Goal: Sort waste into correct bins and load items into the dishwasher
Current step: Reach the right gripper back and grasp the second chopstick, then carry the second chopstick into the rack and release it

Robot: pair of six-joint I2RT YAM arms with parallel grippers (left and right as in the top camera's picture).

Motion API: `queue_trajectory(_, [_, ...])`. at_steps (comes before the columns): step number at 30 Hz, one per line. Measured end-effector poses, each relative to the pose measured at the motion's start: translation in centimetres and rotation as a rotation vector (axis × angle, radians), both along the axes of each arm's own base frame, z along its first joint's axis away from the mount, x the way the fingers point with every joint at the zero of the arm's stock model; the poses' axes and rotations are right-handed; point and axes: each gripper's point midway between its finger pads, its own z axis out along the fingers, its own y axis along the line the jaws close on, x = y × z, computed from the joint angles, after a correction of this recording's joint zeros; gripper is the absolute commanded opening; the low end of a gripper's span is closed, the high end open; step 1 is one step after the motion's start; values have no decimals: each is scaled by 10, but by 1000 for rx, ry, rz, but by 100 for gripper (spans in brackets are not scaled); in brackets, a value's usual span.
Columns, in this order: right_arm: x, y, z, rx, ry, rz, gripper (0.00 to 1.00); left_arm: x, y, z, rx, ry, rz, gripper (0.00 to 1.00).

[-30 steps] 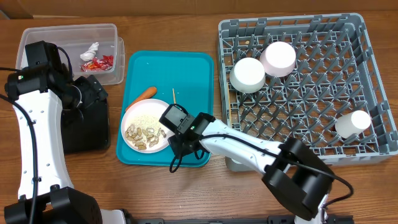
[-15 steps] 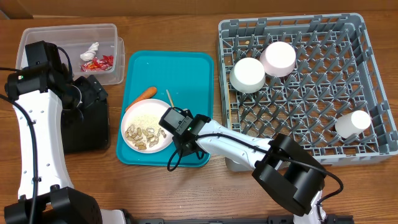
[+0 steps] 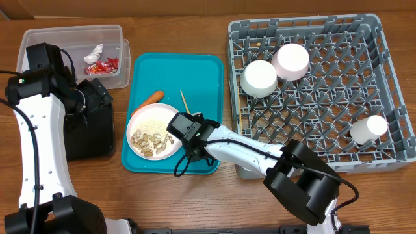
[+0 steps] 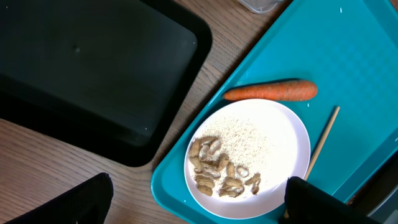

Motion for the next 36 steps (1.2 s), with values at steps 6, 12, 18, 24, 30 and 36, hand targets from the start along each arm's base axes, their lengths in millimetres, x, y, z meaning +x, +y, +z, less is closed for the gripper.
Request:
queue_trajectory(6, [-3, -4, 1, -16, 13, -9, 4, 0, 0, 0, 0, 0, 0, 90])
queue_trajectory(12, [-5, -14, 6, -64, 39, -19, 4, 0, 0, 0, 0, 0, 0, 90])
queue_trajectory(18, [13, -21, 26, -54, 22, -63, 4, 0, 0, 0, 0, 0, 0, 90])
queue_trajectory(24, [35, -48, 74, -11, -20, -141, 4, 0, 0, 0, 0, 0, 0, 90])
queue_trajectory(30, [55, -93, 128, 35, -76, -213, 4, 0, 0, 0, 0, 0, 0, 90])
queue_trajectory(36, [63, -138, 138, 3, -49, -259, 4, 0, 0, 0, 0, 0, 0, 90])
